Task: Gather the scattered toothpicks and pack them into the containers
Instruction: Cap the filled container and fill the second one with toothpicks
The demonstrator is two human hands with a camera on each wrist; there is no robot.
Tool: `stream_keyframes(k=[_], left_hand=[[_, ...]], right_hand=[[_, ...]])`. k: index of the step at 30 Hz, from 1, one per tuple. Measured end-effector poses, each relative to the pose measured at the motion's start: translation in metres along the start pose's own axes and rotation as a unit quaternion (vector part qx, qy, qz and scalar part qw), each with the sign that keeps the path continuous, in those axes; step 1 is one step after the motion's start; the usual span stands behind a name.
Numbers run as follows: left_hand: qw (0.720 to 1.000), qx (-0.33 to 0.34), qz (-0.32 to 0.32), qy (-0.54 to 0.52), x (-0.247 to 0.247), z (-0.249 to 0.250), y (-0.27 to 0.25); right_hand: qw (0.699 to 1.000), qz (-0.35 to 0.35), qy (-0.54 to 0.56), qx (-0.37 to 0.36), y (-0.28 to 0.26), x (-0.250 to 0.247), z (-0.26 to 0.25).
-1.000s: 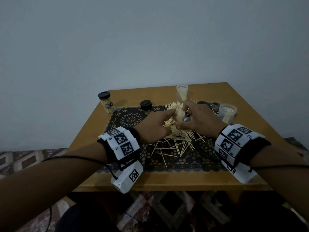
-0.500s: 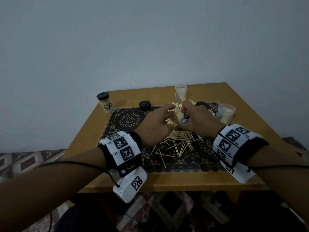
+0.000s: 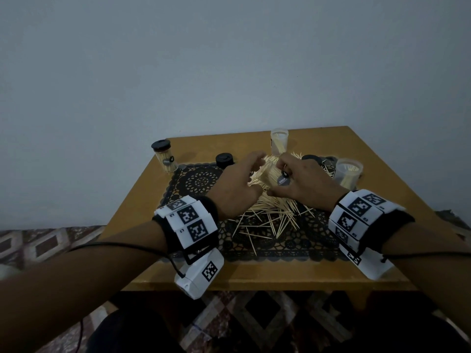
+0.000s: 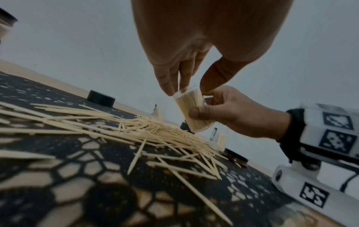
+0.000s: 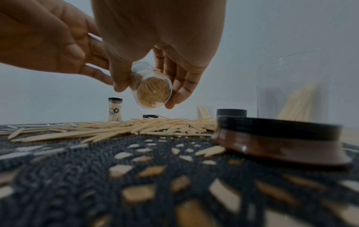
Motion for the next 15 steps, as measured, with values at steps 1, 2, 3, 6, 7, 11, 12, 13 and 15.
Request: stream_keyframes(k=[1, 2, 3, 6, 7, 11, 12, 13, 15], left_hand=[[1.0, -0.001, -0.014, 0.002, 0.005, 0.0014, -0.002], [1.0, 0.001, -0.025, 0.003, 0.0095, 0.0034, -0.0038], [1.0, 0.003, -0.03, 0.003, 0.0124, 0.0045, -0.0053], [1.0, 0.013, -0.014, -0.003, 0.0131, 0.0057, -0.0047], [1.0, 0.011, -0.012, -0.003, 0.0129, 0.0053, -0.0043], [1.0, 0.015, -0.011, -0.002, 0.0141, 0.0058, -0.0035], [1.0, 0.019, -0.005, -0.003, 0.0128, 0.0051, -0.0032], [1.0, 0.02, 0.001, -0.005, 0.0108, 0.0034, -0.0027], [1.0, 0.011, 0.008, -0.015, 0.0058, -0.0012, -0.0019]], right_hand=[[1.0, 0.0, 0.0, 0.0, -0.0001, -0.0001, -0.0001], [1.0, -0.001, -0.001, 0.001, -0.0002, -0.0003, -0.0002], [1.0, -0.003, -0.003, 0.002, -0.0001, 0.0, -0.0003], [1.0, -0.003, -0.006, 0.003, 0.0, 0.0, -0.0002], [1.0, -0.004, -0.008, 0.004, 0.0002, 0.0006, -0.0004], [1.0, -0.003, -0.002, -0.003, -0.0002, 0.0003, -0.0017], [1.0, -0.004, 0.0, -0.004, -0.0002, 0.0002, -0.0019], [1.0, -0.004, 0.001, -0.005, 0.0, 0.0001, -0.0017], [1.0, -0.006, 0.003, -0.006, -0.0001, 0.0006, -0.0017]])
Point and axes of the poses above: each hand's wrist, its own y-axis towards the middle knuckle, its own x-axis out of the palm, z = x × y, the point moved 6 cm from there along y, towards the middle knuckle, and after that the axes turned 15 degrees about x, right-handed, at the moved point
